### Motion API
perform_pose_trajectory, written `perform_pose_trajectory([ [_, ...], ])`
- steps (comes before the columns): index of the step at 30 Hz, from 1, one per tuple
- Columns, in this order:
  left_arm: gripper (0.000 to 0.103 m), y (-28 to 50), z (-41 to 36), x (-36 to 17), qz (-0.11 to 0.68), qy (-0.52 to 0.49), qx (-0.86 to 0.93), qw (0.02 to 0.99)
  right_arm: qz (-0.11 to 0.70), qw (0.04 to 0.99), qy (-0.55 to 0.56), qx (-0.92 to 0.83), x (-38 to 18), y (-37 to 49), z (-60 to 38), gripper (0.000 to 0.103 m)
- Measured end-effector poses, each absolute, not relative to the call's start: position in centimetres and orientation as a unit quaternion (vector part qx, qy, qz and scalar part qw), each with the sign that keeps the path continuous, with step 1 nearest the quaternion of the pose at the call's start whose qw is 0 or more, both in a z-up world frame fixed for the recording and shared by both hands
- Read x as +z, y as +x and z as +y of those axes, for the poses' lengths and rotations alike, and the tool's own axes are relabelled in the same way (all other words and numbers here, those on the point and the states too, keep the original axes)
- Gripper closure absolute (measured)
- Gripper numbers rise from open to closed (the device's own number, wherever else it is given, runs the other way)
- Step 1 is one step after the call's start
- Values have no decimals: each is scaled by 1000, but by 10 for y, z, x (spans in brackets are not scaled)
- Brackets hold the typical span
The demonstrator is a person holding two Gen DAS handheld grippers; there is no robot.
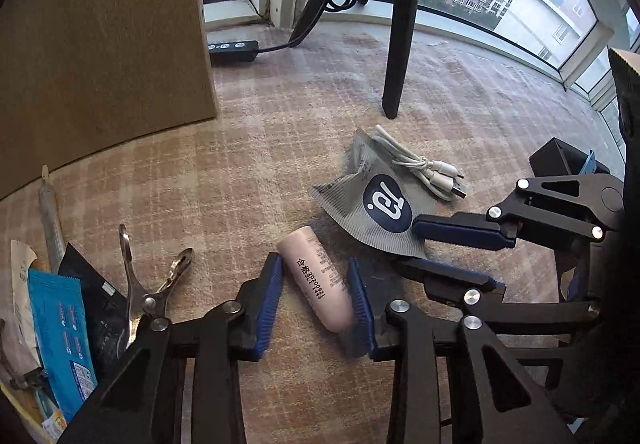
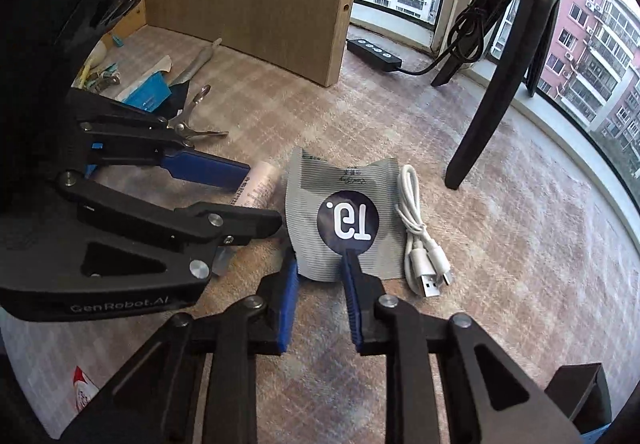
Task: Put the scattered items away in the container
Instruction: 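Grasp pink lotion tube with left tool while right tool grasps grey packet, then carry lotion tube and grey packet over the tray and release both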
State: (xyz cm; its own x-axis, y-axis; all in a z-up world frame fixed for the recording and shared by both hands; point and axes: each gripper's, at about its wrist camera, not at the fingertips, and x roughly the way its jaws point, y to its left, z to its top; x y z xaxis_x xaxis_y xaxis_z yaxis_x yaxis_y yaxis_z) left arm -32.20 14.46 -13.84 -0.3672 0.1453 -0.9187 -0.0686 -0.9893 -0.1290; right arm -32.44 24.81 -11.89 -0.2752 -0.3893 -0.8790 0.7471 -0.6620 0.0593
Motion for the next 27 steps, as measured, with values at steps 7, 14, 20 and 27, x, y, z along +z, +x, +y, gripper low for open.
perform_pose_trajectory([
  [7,84,-314,130,-138,-74,-551,828,76,103,371,482,-787,-102,-324,265,101],
  [14,84,-291,126,-116,-98,-535,834,91,-5,380,480,-791,-67,-303,305,102],
  [20,84,-273,142,-83,-98,-513,844,120,-65,360,458,-810,-30,-281,350,102],
  [27,84,-256,187,-43,-92,-490,848,180,-114,301,413,-852,17,-242,431,102],
])
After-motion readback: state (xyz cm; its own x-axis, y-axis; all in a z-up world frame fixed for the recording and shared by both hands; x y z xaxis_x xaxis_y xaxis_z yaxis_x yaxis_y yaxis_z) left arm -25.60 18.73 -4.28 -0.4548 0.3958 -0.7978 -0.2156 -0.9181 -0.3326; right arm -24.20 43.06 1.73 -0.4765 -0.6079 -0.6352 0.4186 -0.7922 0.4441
